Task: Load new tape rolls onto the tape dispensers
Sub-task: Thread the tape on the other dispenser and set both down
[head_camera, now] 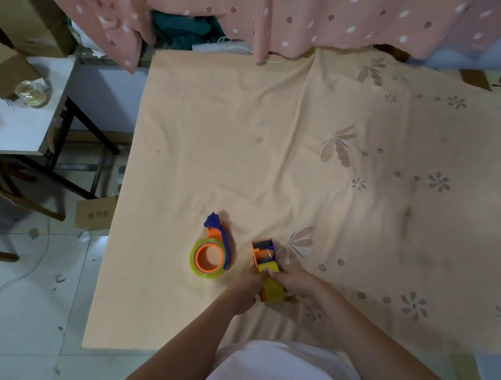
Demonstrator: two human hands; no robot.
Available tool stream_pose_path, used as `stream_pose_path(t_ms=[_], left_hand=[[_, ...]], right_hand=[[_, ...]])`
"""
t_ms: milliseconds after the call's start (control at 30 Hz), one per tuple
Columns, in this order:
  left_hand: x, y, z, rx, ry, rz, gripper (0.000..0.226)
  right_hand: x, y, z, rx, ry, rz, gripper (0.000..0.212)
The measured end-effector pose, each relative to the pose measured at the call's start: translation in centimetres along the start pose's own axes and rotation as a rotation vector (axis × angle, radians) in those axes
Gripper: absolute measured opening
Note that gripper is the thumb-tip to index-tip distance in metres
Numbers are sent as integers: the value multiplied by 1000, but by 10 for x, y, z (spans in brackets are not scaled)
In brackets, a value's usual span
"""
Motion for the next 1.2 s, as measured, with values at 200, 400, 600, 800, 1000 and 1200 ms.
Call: stream_pose_path(t_ms=[200,400,600,800,1000,1200], left_hand=[[-14,3,-13,91,39,-3,43],[-16,-32,-35,395,174,-240,36],[-38,-158,-55,144,295,-751,27],[-10,-185,-18,-28,48,-509,48],[-2,-184,-17,130,88,-481,32],[-7,-184,-13,-29,22,-404,49]], right_hand=[[0,2,-5,8,60,-41,39],[-8,-24,38,-178,-182,-275,9],[-2,-8,100,-304,-184,-544,29],[41,73,125,-735,-164,-321,38],[62,84,123,-966,-140,-394,40],[60,77,126,-877,-153,-428,19]])
Point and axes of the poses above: each hand's wrist, its own x-axis towards the middle knuckle, its own y-axis out of the palm, z = x × y, the point moved 9 cm from there along x, towards the middle knuckle, and after that the axes turned 6 degrees about -x, right-handed, at the moved point
